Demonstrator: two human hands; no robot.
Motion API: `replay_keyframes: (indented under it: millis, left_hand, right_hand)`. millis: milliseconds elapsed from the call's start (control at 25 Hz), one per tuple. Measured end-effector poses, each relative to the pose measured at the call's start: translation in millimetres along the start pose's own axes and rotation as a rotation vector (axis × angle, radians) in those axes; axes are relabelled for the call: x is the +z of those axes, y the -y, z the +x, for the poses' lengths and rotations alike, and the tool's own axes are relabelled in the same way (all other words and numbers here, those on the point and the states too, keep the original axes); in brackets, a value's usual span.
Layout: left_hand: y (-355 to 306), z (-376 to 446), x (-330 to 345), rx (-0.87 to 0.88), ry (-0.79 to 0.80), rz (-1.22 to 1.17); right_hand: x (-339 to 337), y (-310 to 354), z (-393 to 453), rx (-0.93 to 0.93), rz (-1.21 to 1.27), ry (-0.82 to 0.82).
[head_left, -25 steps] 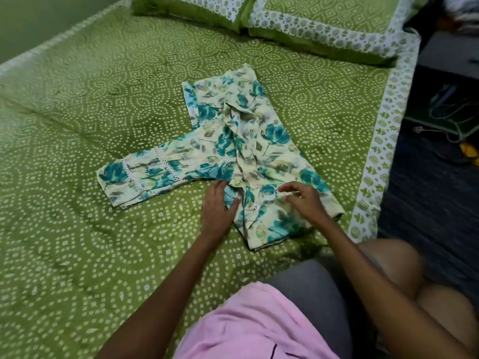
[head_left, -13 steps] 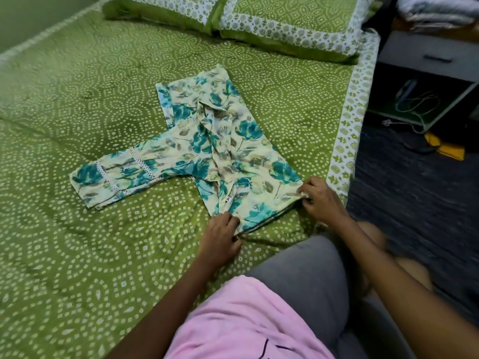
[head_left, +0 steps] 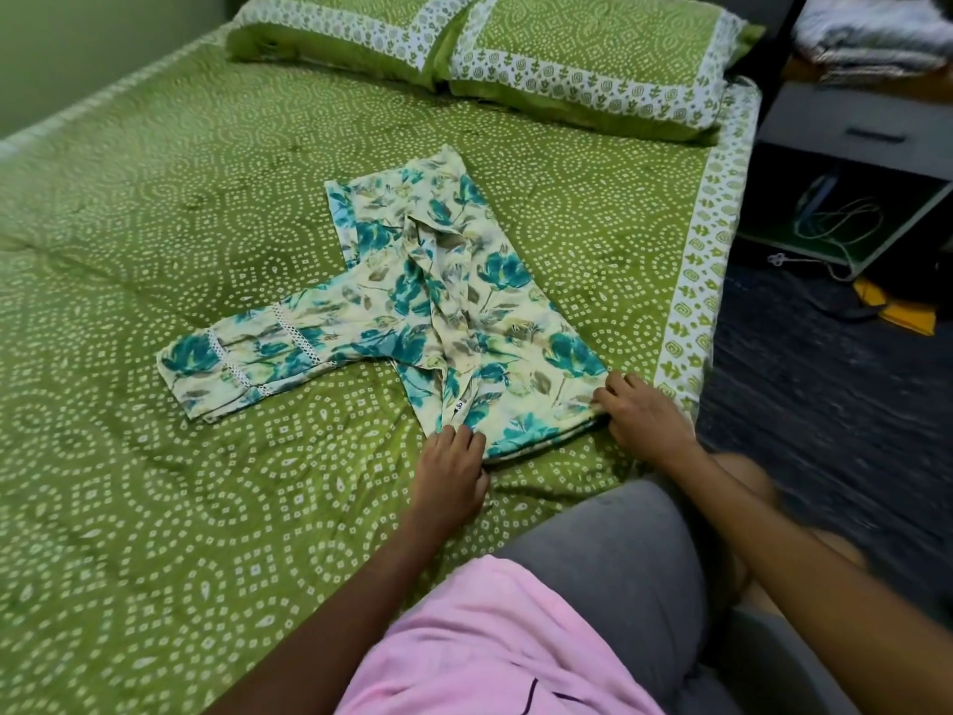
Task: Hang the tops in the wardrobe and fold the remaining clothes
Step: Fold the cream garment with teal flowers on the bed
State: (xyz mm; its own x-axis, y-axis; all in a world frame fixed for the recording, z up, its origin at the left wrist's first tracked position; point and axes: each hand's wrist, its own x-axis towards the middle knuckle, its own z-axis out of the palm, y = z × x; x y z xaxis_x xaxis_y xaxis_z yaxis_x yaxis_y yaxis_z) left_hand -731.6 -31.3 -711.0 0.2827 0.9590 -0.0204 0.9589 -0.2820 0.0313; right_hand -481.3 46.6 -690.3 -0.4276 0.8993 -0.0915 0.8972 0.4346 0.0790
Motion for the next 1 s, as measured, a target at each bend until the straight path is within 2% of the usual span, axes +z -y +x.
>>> replay_keyframes:
  millis: [120, 200, 320, 400, 480, 600, 680, 760, 840, 920, 1000]
  left_hand:
    - [-11, 0, 2, 0.054, 0.026, 0.049]
    - [-14, 3, -6, -0.025, 0.094, 0.013]
    - [-5, 12, -14, 0.028, 0.139, -0.081]
    - [-6, 10, -20, 0.092, 0.204, -0.123]
    - [-10, 5, -19, 0.131, 0.333, -0.204]
    - [-10, 11, -24, 0.107, 0.499, -0.349]
    - [-9, 27, -31, 0.070, 0.414, -0.430]
    - [-4, 44, -32, -0.028, 0.182, -0.445]
    - [11, 67, -26, -0.165, -0.001, -0.465]
    - [39, 93, -20, -0.300, -0.065, -0.513]
    - [68, 116, -19, -0.426, -0.079, -0.626]
  right_hand:
    - [-3, 5, 4, -0.015, -0.065, 0.044]
    - [-5, 5, 6, -0.039, -0.070, 0.058]
    - [-10, -5, 8, -0.071, 0.009, 0.099]
    - [-12, -8, 4, -0.065, 0.047, 0.183]
    - [-12, -3, 1, -0.037, 0.077, 0.305]
    - [-28, 5, 12, 0.052, 0.032, 0.511]
    - [-39, 18, 25, 0.106, 0.040, 0.443]
    - [-35, 40, 35, 0.149, 0.281, 0.284]
    - [-20, 64, 46, 0.173, 0.639, 0.260]
    - [-8, 80, 60, 0.243, 0.911, 0.243]
    - [-6, 91, 77, 0.439, 1.322, 0.236]
